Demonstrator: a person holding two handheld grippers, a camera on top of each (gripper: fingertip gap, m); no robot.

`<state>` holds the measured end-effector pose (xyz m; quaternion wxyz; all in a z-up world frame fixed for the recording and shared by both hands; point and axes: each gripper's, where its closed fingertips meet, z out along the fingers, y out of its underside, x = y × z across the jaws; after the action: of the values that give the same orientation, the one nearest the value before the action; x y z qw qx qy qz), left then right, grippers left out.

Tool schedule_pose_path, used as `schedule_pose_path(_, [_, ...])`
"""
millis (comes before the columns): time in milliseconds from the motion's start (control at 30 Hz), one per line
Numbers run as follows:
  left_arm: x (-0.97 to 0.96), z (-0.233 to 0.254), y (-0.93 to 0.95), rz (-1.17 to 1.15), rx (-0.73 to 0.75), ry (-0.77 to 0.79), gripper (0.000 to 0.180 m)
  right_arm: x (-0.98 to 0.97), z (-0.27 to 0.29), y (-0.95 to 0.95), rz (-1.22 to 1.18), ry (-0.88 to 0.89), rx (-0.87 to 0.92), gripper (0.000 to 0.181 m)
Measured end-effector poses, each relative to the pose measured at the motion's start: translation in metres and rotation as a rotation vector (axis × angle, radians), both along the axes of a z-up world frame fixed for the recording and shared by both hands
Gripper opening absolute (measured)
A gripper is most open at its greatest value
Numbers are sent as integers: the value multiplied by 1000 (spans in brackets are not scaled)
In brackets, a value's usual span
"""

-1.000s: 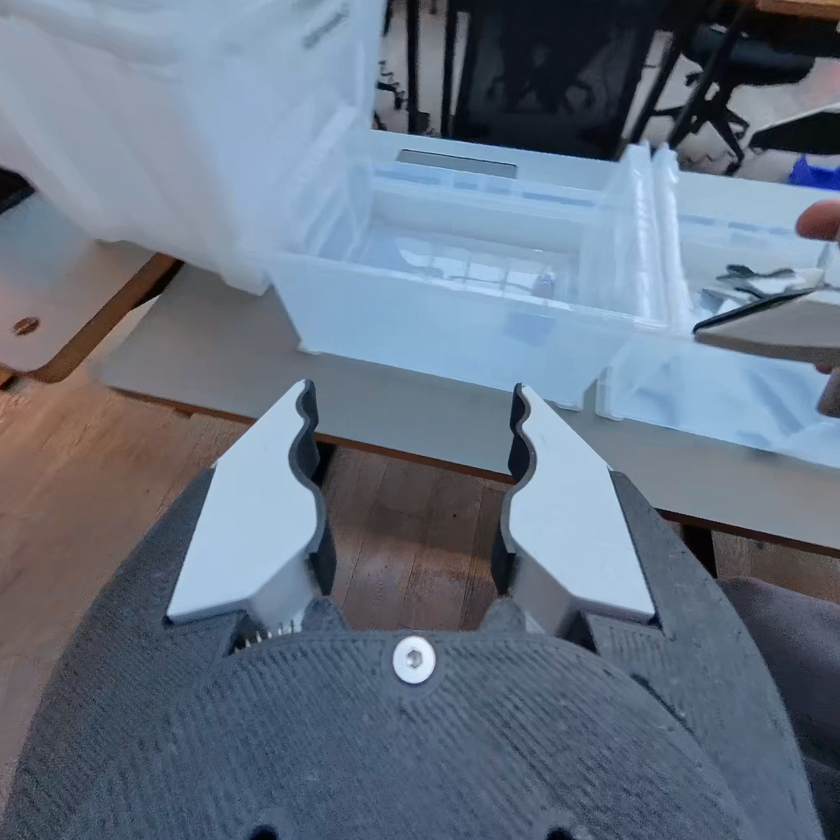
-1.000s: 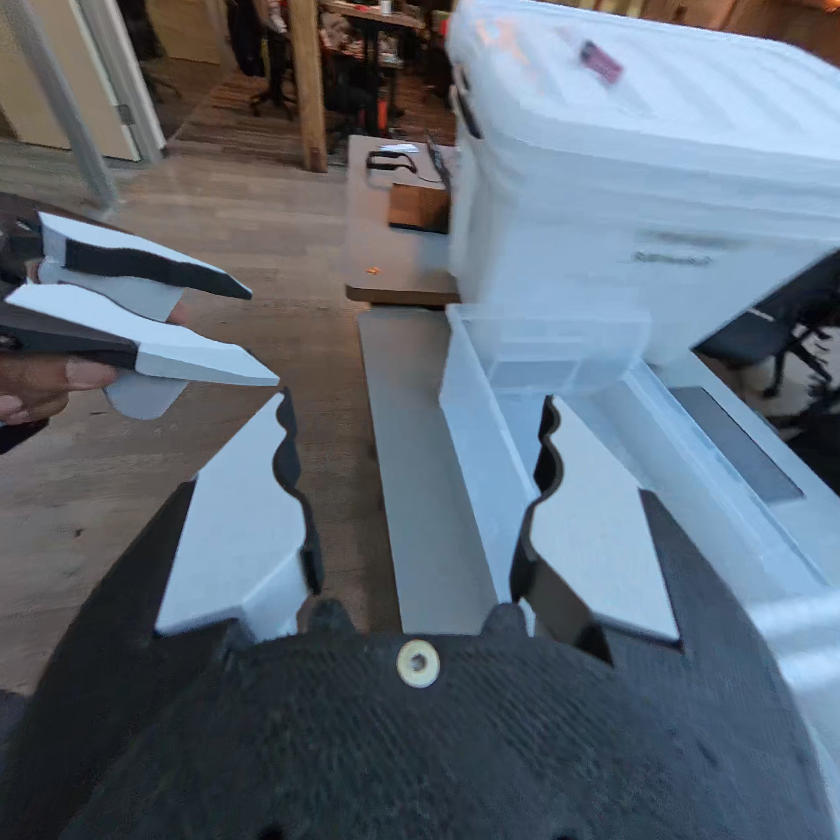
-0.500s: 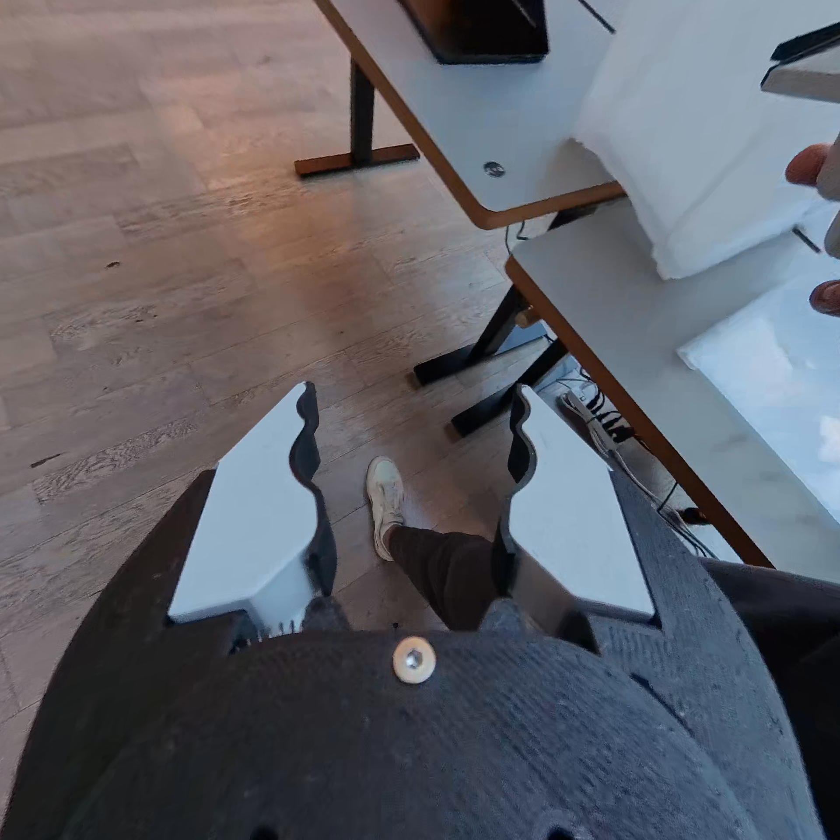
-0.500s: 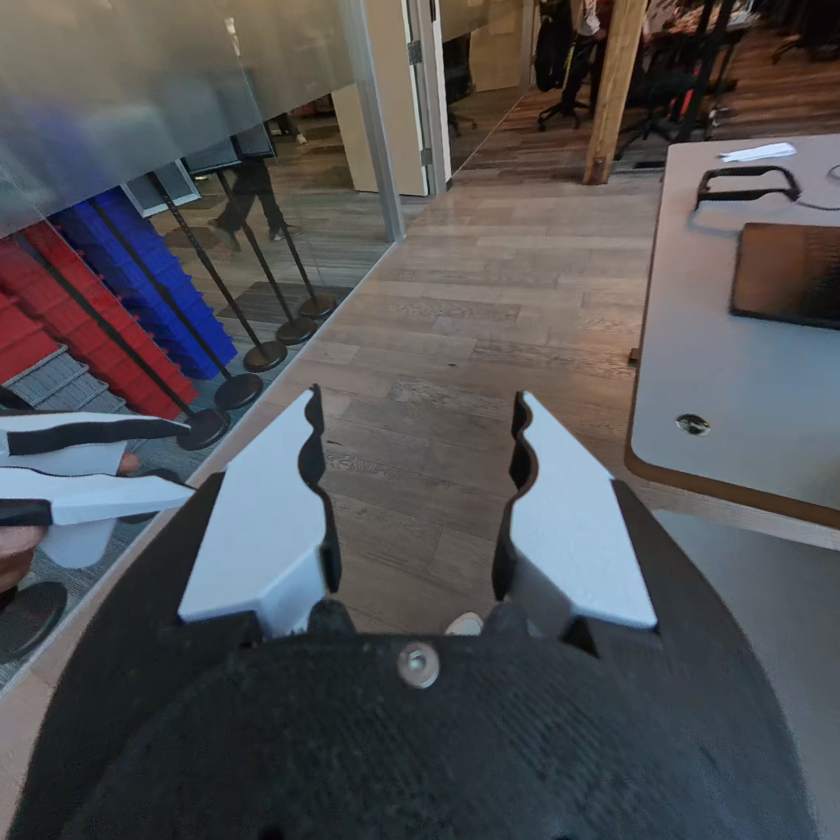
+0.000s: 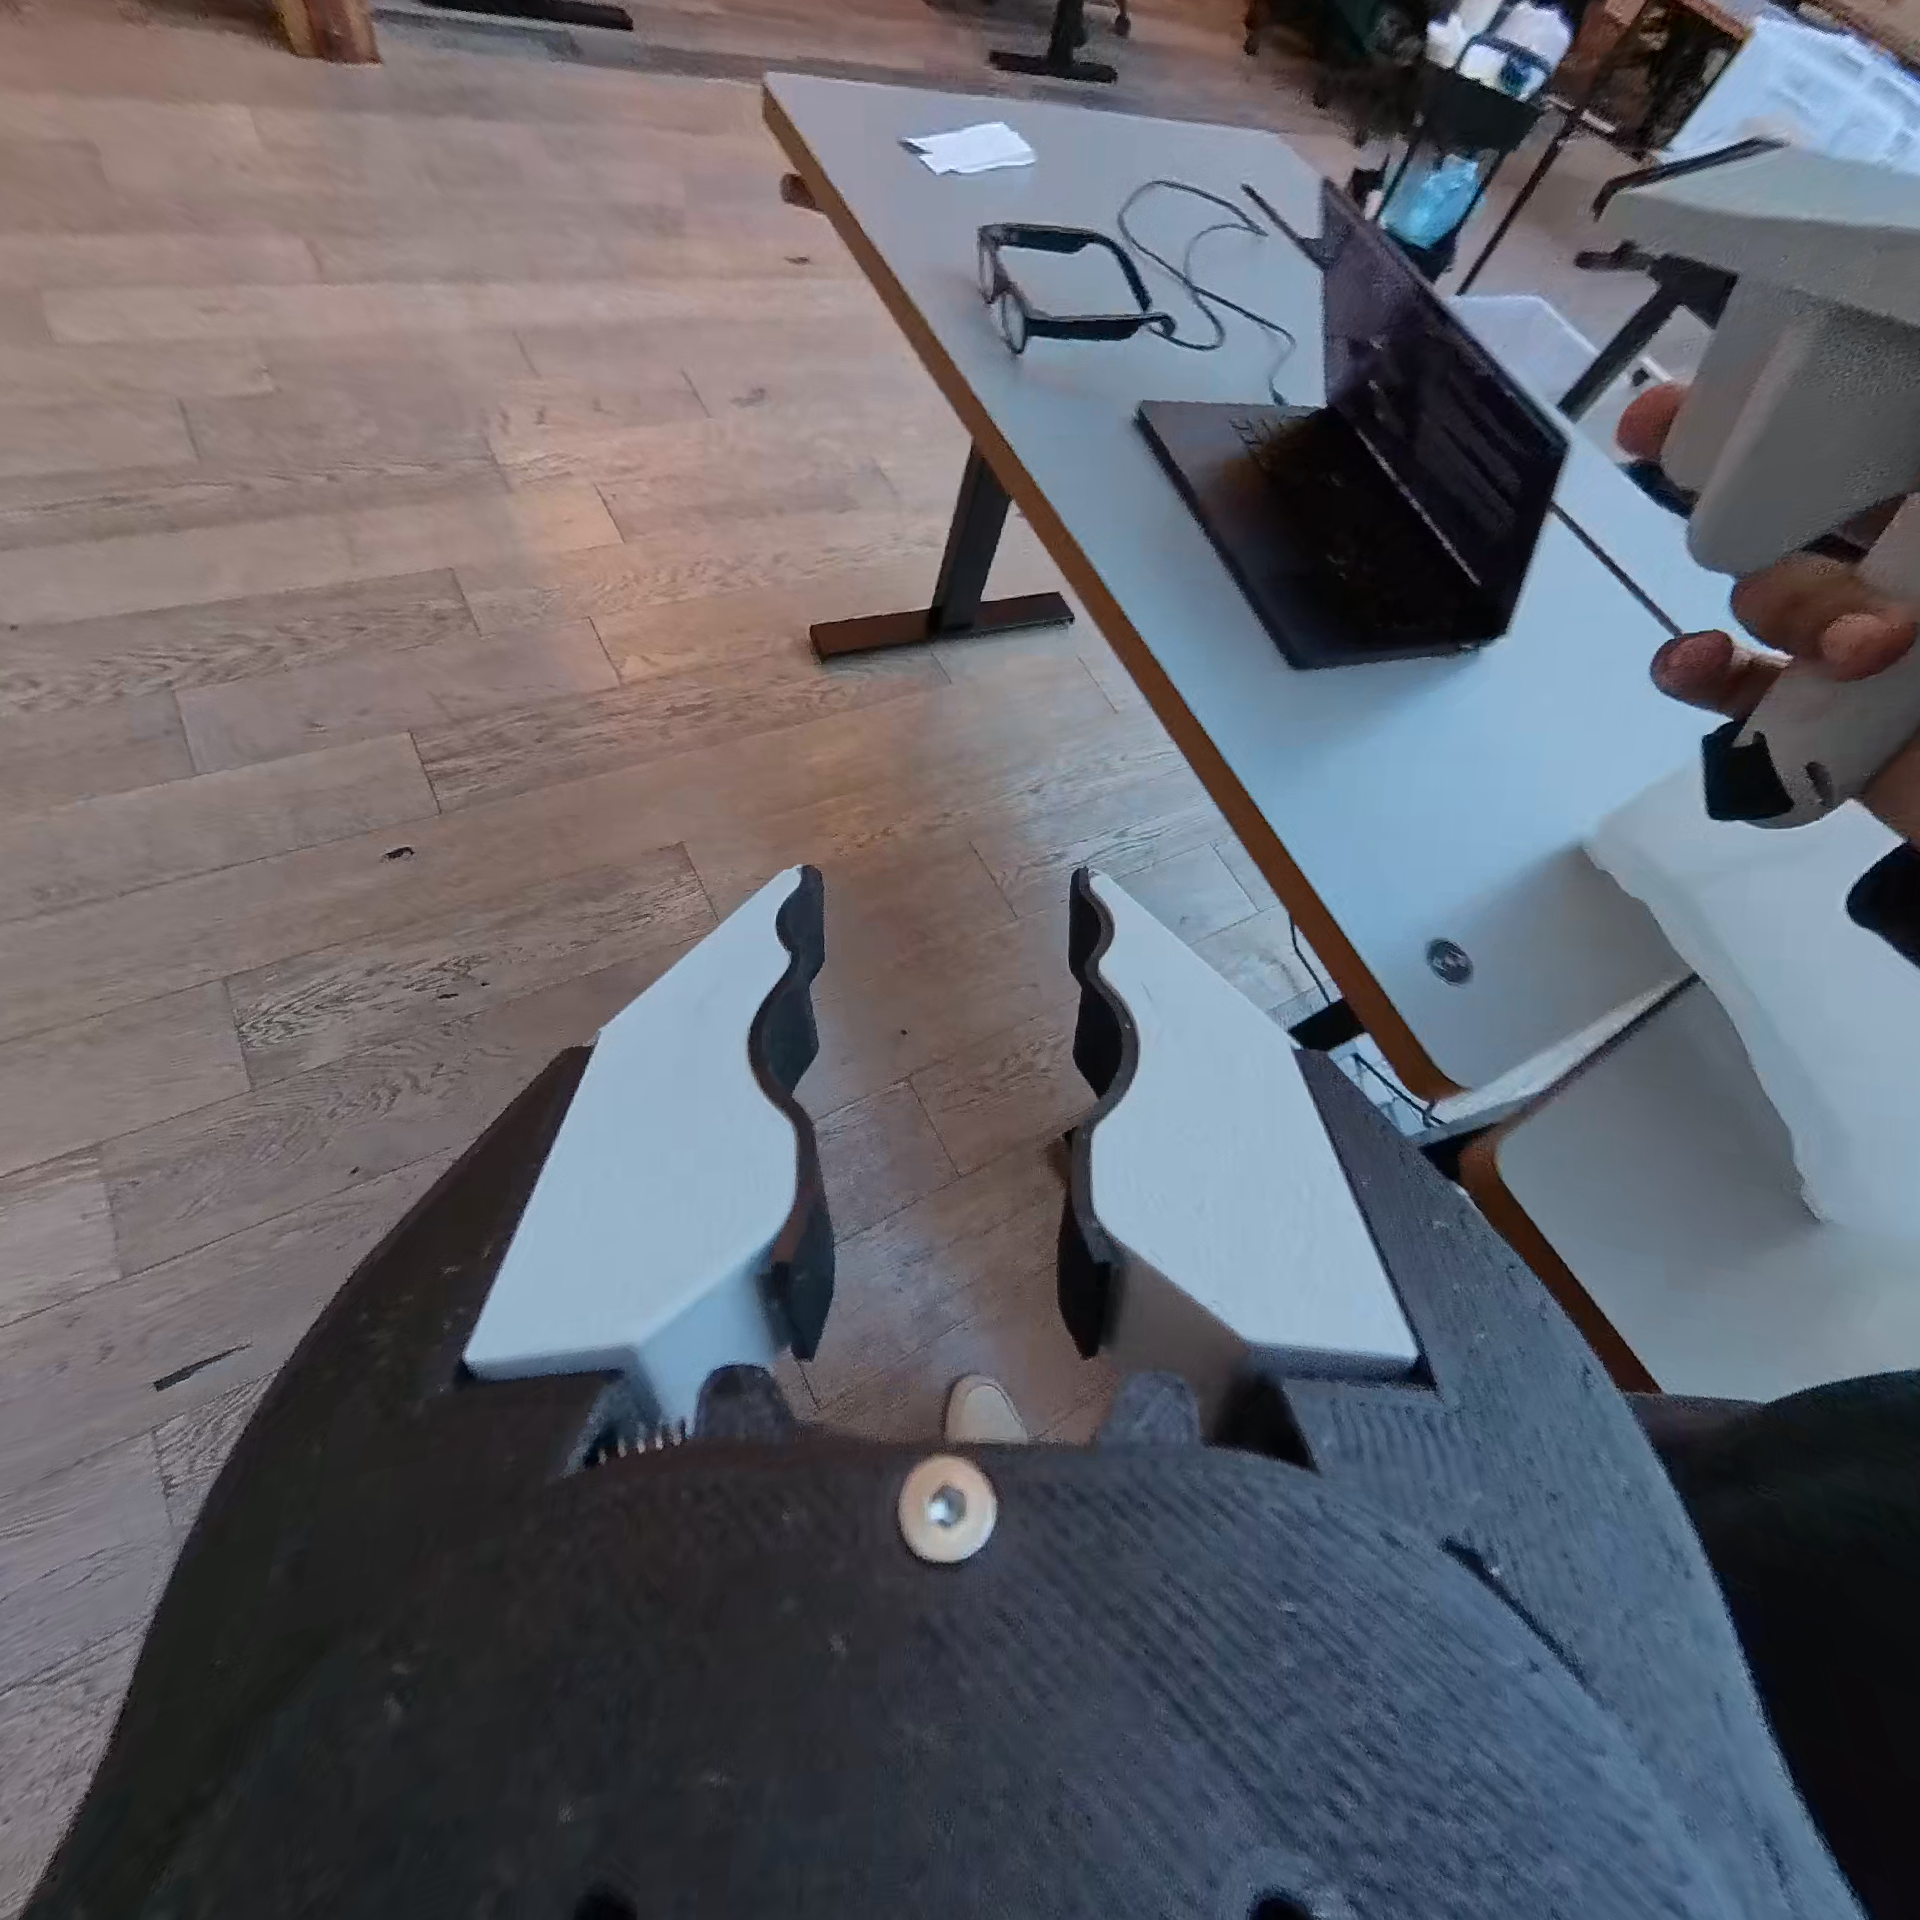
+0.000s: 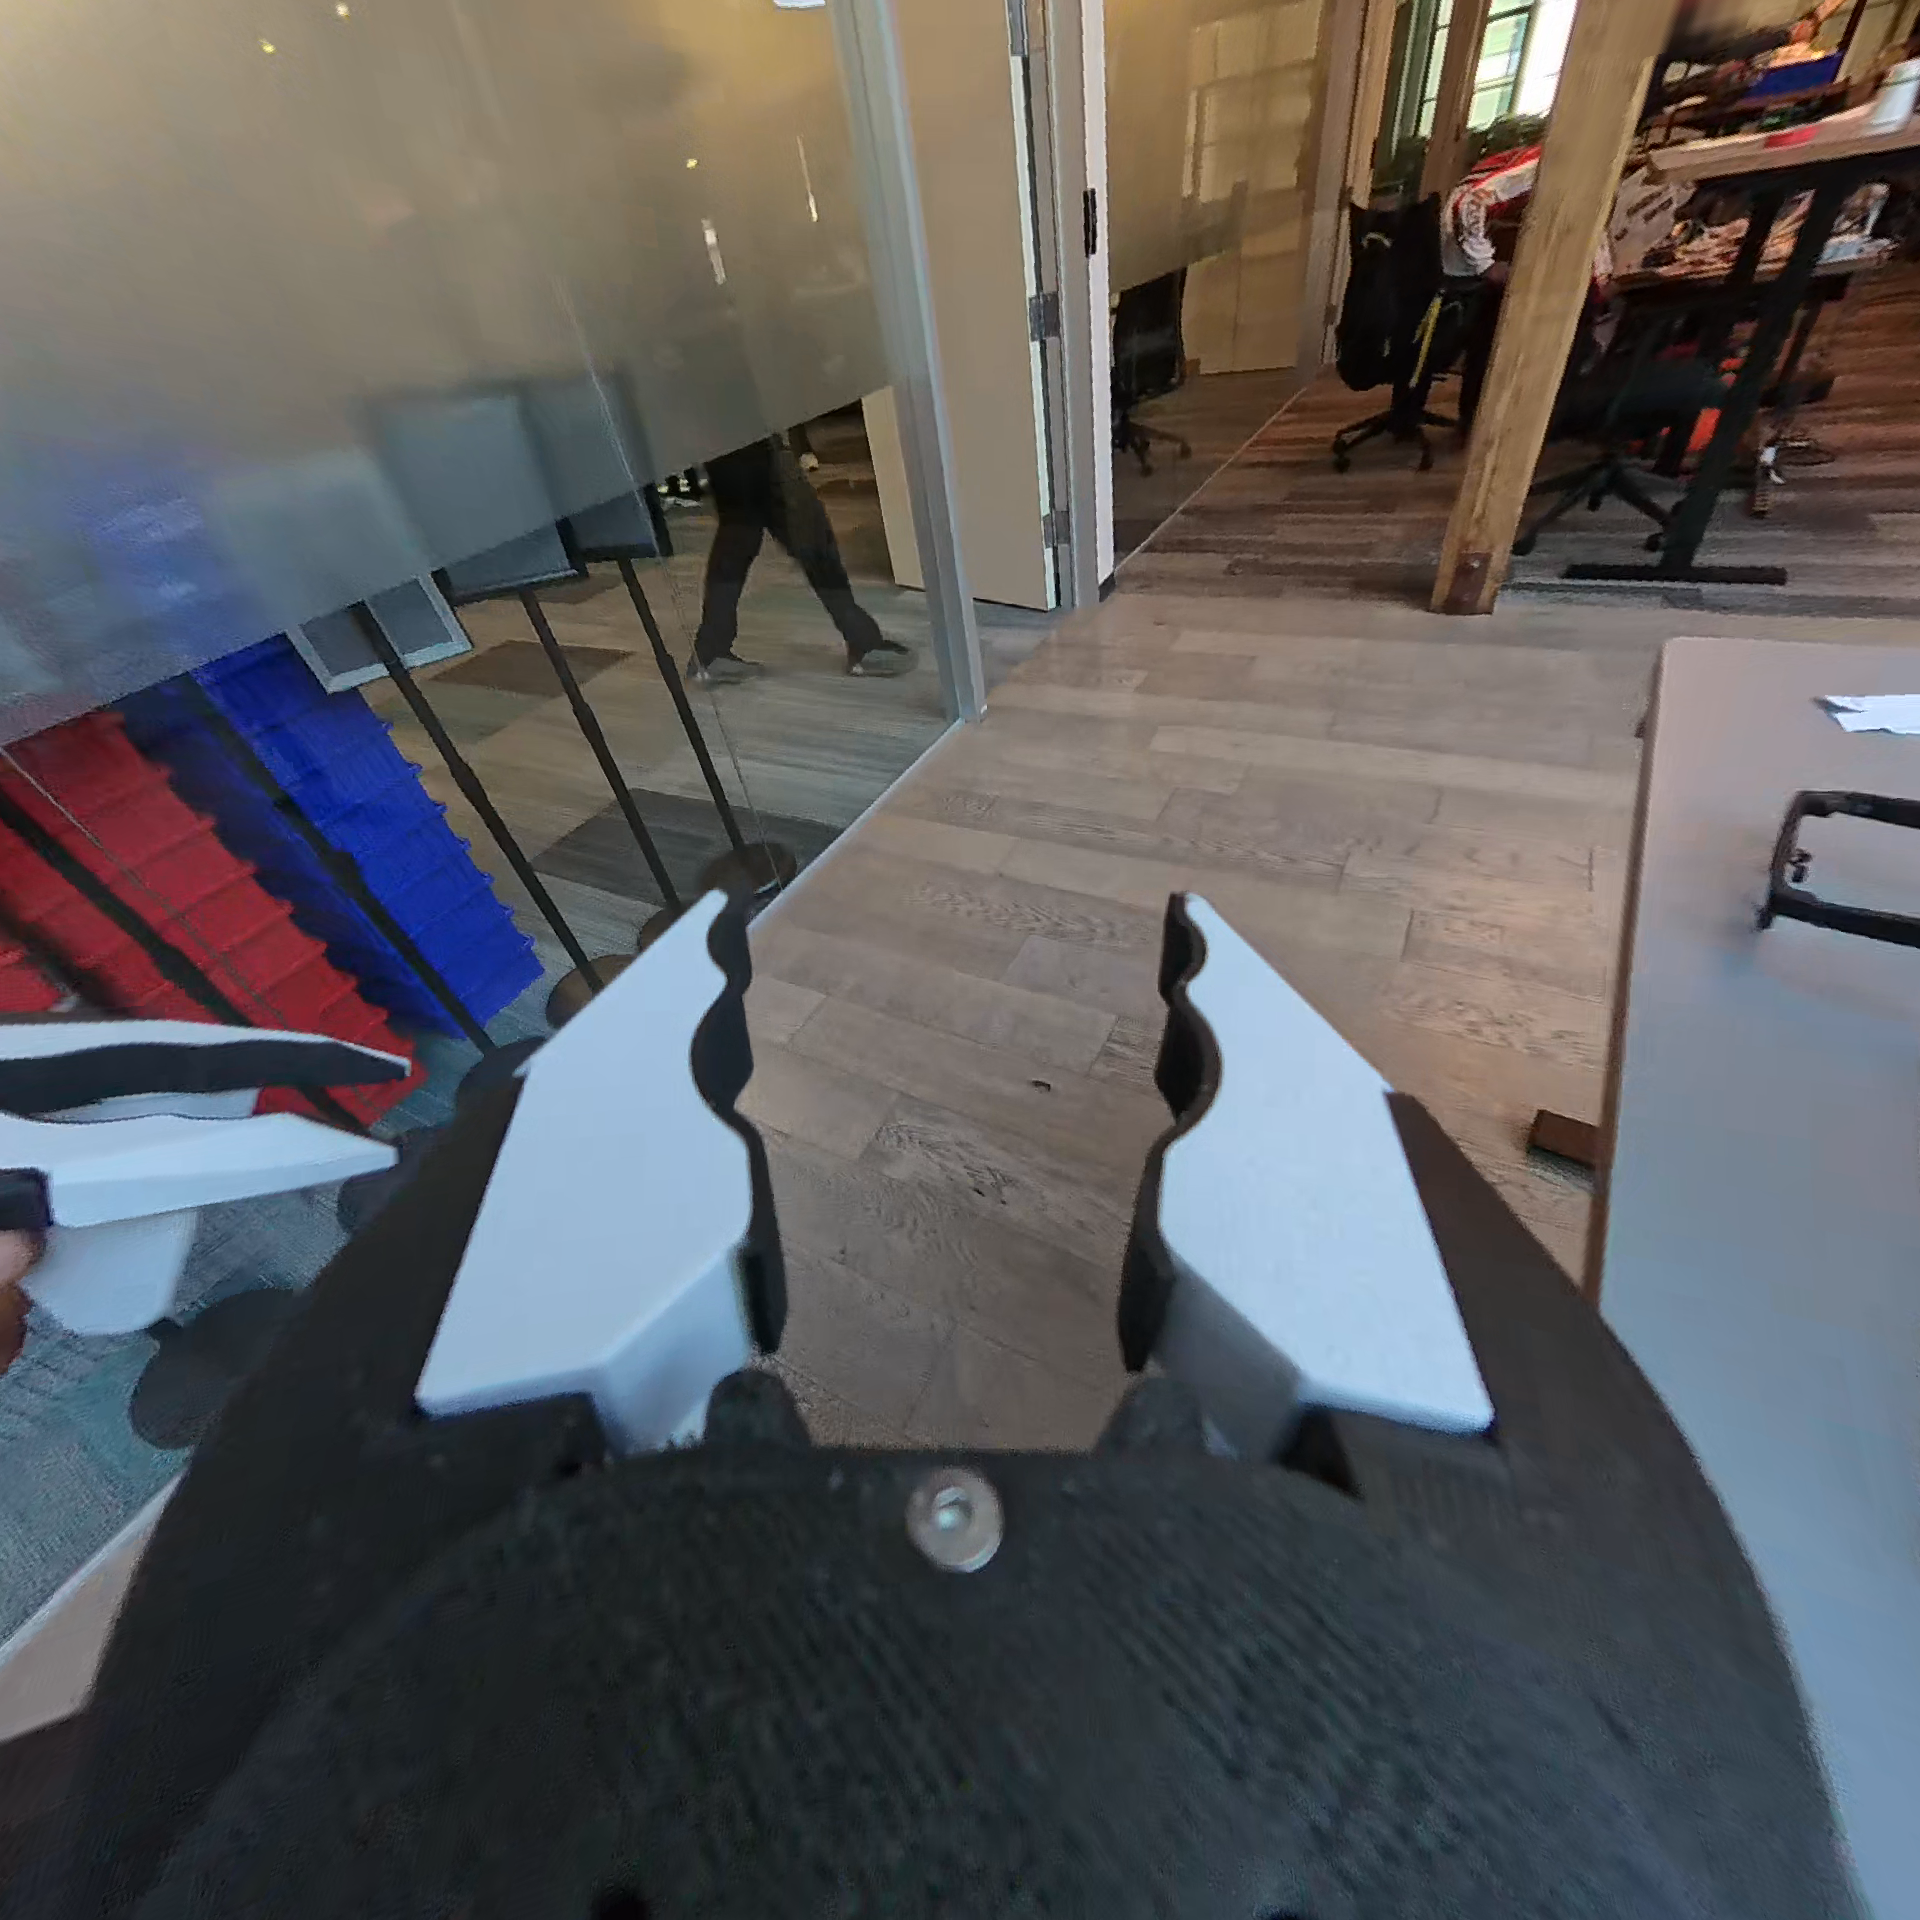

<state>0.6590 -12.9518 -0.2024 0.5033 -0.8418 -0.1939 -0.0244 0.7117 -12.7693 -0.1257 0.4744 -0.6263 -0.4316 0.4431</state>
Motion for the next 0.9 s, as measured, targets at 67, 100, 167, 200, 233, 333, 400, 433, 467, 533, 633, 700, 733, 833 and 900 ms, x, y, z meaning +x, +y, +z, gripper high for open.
schedule_pose_path(67, [-39,-19,22,11,-16,-15,46,-39,-19,12,27,-53,14,80])
schedule_pose_path(100, [-60,-28,35,13,-19,-24,46,-62,-31,21,30,-87,30,80])
schedule_pose_path(167, [-108,-40,64,4,-12,-55,46,-102,-56,42,18,-150,55,80])
schedule_pose_path(200, [-133,-45,81,-10,-5,-71,47,-122,-65,53,9,-177,59,80])
schedule_pose_path(233, [-168,-48,103,-28,2,-75,47,-146,-73,68,-4,-194,59,80])
schedule_pose_path(333, [-250,-53,156,-78,-19,-75,47,-208,-77,114,-68,-254,36,83])
schedule_pose_path(400, [-296,-37,191,-144,-7,-97,48,-249,-63,146,-109,-242,22,84])
schedule_pose_path(433, [-320,-29,209,-170,4,-81,47,-270,-57,164,-131,-232,25,84])
schedule_pose_path(467, [-345,-25,228,-201,-1,-54,47,-287,-54,180,-151,-238,30,84])
schedule_pose_path(533, [-389,-17,263,-263,-44,0,48,-313,-56,210,-188,-266,25,86])
schedule_pose_path(633, [-443,1,317,-304,-17,61,47,-342,-65,259,-251,-259,-23,86])
schedule_pose_path(700, [-470,-4,355,-314,-19,70,46,-356,-80,295,-299,-258,-75,86])
schedule_pose_path(733, [-481,-12,374,-321,-30,59,47,-362,-87,314,-325,-253,-96,86])
schedule_pose_path(833, [-498,-39,438,-367,-77,-7,49,-379,-111,381,-389,-246,-141,87])
schedule_pose_path(900, [-501,-45,481,-406,-93,-19,49,-385,-127,424,-429,-267,-174,87])
